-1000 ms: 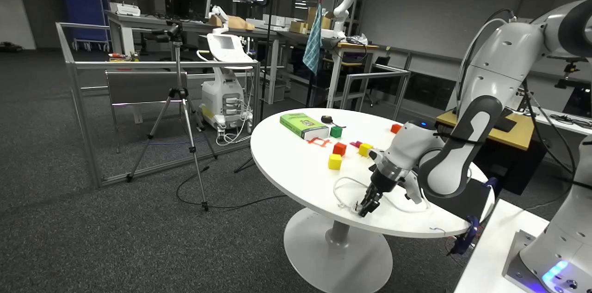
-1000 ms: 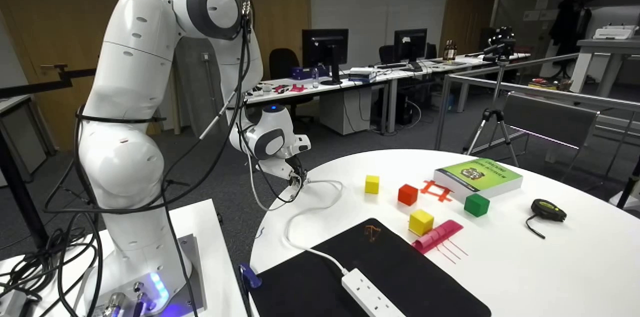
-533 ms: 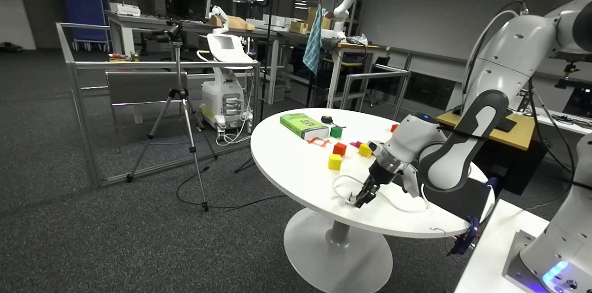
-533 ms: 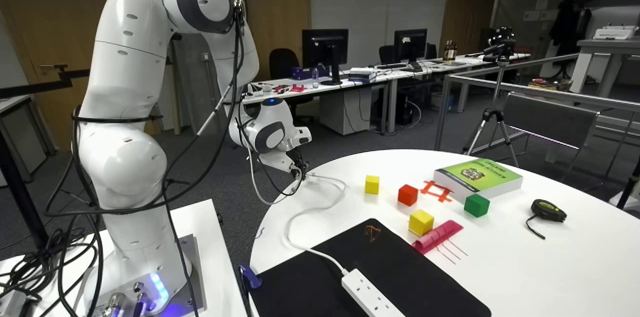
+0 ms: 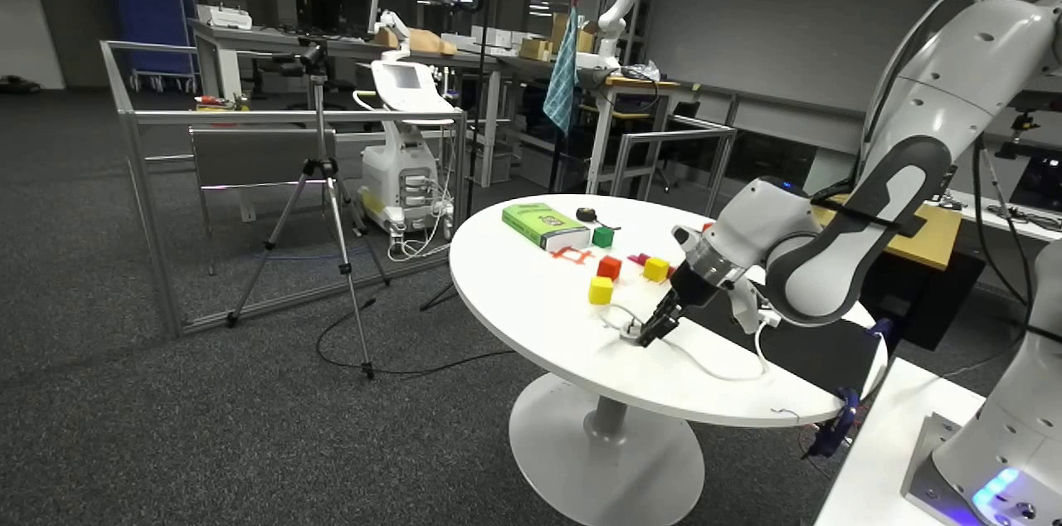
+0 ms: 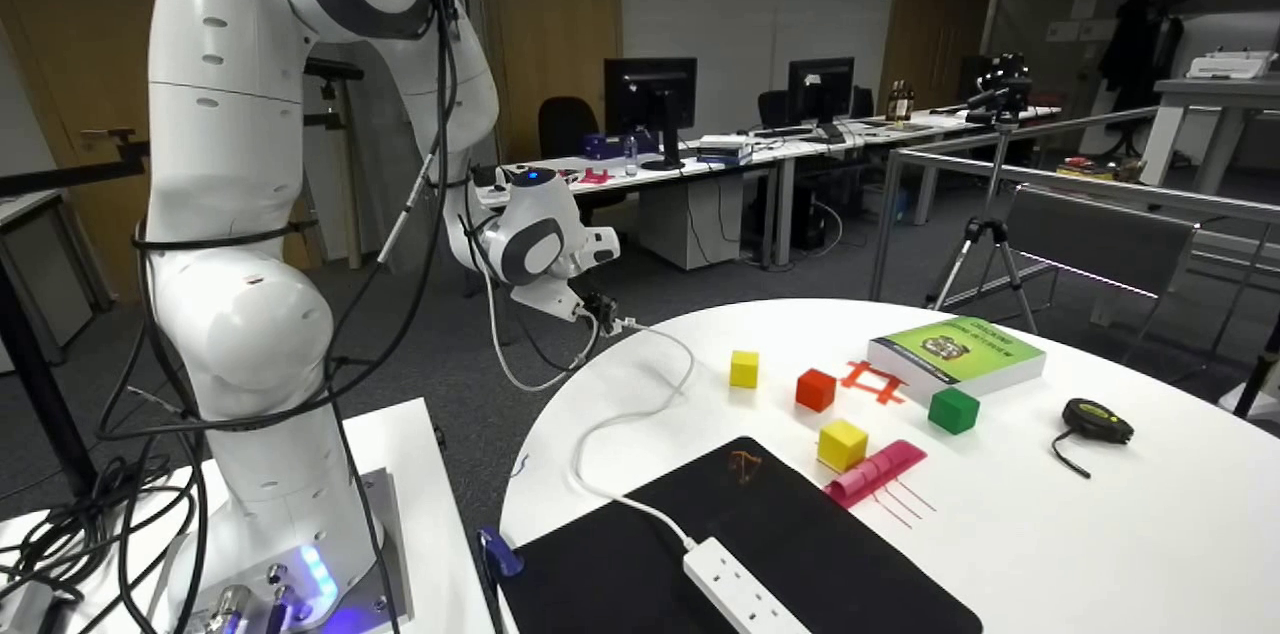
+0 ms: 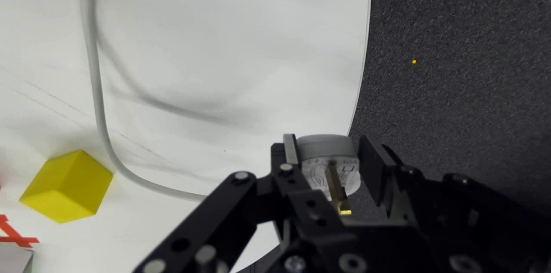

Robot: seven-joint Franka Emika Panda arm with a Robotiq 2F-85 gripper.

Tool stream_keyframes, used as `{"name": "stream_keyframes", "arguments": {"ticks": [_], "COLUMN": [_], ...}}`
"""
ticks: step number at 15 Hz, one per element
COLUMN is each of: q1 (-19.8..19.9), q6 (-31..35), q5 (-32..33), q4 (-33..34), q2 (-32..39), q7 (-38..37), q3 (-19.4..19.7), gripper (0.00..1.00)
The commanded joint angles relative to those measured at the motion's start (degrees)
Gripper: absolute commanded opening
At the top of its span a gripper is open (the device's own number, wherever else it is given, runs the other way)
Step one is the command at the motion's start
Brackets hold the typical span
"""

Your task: Put the extension cable and cord on the black placemat.

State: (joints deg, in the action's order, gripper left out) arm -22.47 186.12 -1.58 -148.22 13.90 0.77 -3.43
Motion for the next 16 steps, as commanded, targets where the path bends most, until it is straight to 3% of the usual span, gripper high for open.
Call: {"name": "stream_keyframes", "arguments": {"ticks": [1, 4, 7, 8, 12, 14, 16], "q1": [4.61, 9.17, 9.91, 5.82, -1.63, -3.38, -4.41], "q6": [0.56, -0.28, -0.43, -0.15, -3.60, -3.86, -6.18], "q5": [-0.08, -1.39, -2.00, -3.34, -6.62, -7.13, -7.74], "q4": [-7.19, -10.98, -13.24, -13.93, -10.72, -12.95, -10.65], "q2": [-9.92, -17.49, -23.11, -24.45, -28.50, -33.06, -34.63], "q7": [-2.23, -3.51, -6.49, -6.39, -3.71, -2.44, -0.35], "q3": [-3.02, -5.82, -4.26, 0.55, 15.49, 23.29, 31.09], "gripper": [0.16, 0.16, 0.16, 0.16, 0.16, 0.16, 0.16]}}
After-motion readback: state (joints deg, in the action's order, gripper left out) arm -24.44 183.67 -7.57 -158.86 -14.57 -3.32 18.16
